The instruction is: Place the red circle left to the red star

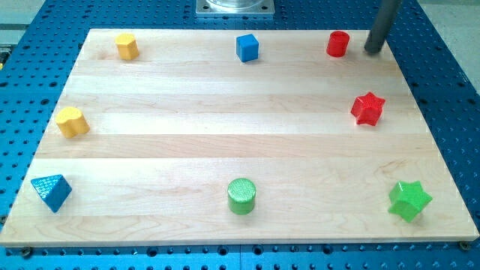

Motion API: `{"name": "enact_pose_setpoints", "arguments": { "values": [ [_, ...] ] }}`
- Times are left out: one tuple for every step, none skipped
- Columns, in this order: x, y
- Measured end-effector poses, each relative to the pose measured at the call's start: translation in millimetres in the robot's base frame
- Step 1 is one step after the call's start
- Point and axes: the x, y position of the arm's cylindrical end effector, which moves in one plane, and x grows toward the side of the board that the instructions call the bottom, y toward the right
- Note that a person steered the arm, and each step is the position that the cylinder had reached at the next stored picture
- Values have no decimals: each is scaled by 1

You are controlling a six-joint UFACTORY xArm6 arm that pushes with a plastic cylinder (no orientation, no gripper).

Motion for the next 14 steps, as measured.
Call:
{"name": "enact_pose_setpoints", "arguments": {
  "values": [
    [14,-48],
    [77,-138],
    [56,-149],
    [35,-177],
    [29,-183],
    [24,-217],
    [63,-232],
    [115,-185],
    [142,-174],
    [138,-201],
    [151,-206],
    [161,-215],
    [170,-160],
    [189,-199]
  ]
}}
